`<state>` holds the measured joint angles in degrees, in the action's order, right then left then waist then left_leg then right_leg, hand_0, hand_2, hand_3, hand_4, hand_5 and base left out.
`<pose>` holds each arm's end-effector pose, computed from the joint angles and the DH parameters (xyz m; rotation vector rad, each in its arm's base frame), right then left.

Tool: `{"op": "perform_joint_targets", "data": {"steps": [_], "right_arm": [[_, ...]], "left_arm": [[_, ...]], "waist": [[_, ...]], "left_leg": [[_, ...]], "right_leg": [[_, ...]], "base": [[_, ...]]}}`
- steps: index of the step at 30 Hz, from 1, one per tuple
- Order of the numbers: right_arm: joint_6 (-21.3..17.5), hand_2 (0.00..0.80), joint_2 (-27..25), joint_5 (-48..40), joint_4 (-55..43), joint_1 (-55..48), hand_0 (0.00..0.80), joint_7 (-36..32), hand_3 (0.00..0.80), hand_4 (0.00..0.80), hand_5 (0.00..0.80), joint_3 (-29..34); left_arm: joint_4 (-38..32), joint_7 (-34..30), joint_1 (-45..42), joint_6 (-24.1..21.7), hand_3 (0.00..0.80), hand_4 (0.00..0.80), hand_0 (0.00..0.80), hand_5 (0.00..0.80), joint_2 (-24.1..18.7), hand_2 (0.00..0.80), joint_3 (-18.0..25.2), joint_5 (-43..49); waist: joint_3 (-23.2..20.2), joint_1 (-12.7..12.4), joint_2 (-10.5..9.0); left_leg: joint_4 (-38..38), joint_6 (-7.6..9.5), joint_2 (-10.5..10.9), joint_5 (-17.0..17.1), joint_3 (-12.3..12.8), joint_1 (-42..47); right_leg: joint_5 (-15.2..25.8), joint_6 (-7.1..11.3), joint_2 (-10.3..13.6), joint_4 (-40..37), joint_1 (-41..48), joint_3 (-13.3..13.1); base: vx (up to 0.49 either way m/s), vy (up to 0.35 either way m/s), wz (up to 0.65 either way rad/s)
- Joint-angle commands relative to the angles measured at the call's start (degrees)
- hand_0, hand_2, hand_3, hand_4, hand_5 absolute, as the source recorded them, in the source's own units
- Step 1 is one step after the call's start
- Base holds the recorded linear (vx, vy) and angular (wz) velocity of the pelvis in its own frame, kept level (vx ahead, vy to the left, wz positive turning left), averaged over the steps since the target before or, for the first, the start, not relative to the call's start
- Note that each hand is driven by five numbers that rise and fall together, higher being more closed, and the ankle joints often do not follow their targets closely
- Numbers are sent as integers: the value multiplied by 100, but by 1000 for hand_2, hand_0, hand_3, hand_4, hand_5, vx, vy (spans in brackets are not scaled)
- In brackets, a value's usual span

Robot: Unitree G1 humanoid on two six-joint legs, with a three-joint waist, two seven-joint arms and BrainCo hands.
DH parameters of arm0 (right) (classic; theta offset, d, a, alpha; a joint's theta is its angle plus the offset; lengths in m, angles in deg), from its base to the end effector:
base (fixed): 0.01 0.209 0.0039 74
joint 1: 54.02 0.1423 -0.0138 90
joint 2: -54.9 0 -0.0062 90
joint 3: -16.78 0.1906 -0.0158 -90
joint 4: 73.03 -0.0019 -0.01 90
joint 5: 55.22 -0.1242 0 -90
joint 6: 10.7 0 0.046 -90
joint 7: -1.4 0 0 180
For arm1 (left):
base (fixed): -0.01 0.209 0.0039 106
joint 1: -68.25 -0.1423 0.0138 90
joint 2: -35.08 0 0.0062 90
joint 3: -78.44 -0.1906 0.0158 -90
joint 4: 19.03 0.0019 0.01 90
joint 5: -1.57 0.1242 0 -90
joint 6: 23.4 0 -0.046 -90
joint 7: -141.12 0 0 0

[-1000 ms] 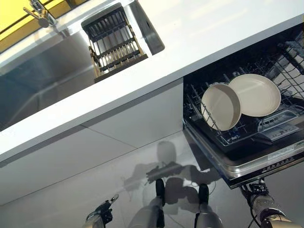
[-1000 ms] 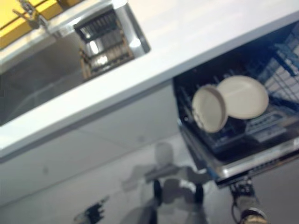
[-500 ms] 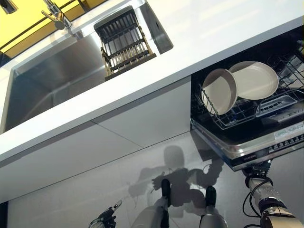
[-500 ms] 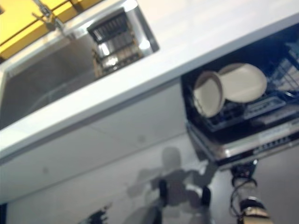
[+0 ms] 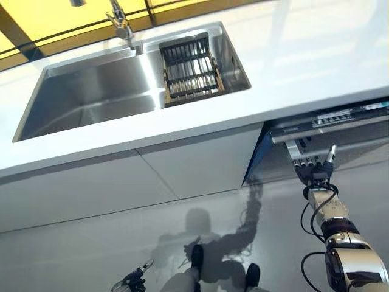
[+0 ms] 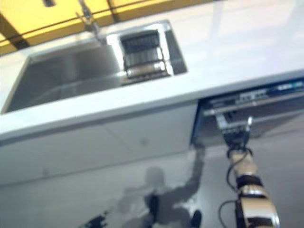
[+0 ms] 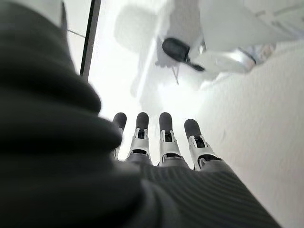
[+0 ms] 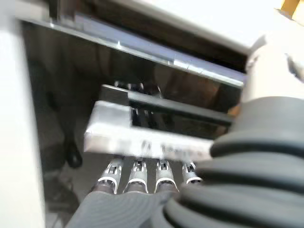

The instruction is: Take plates into dishwasher

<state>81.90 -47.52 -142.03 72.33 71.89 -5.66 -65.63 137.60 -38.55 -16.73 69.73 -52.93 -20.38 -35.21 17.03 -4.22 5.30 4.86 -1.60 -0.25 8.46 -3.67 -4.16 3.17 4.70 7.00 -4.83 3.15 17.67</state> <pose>0.2859 -0.2836 0.0686 1.1667 -0.0243 -0.2962 0.1071 0.2192 -0.0999 -0.2689 1.0843 0.3397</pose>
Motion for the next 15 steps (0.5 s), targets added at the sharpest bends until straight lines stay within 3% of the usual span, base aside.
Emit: {"op": "perform_joint_targets", "data": {"steps": [1, 8, 15], "right_arm": [[132, 0, -106, 598, 104, 271, 0, -94, 0, 0, 0, -60], [465, 0, -21, 1312, 478, -280, 0, -93, 0, 0, 0, -58], [514, 0, 363, 2803, 914, -975, 0, 51, 0, 0, 0, -397]], "left_arm": [[446, 144, 230, -80, 0, 0, 0, 0, -197, 0, -167, 219], [570, 30, 234, -43, 0, 0, 0, 0, -216, 0, -88, 263], [794, 130, 276, 39, 0, 0, 0, 0, -177, 0, -83, 580]], "waist": [[-354, -133, -231], [-613, -90, -429], [-873, -47, -549]], "left_leg": [[14, 268, 4, -603, 164, 426], [14, 255, -78, -679, 248, 534], [14, 271, -86, -763, 248, 672]], "right_leg": [[-623, -452, 6, 792, -188, -130], [-534, -424, -60, 475, 82, -177], [-457, -384, -91, 220, 348, -215]], "base": [[43, -10, 8], [61, 11, 0], [59, 44, -1]]}}
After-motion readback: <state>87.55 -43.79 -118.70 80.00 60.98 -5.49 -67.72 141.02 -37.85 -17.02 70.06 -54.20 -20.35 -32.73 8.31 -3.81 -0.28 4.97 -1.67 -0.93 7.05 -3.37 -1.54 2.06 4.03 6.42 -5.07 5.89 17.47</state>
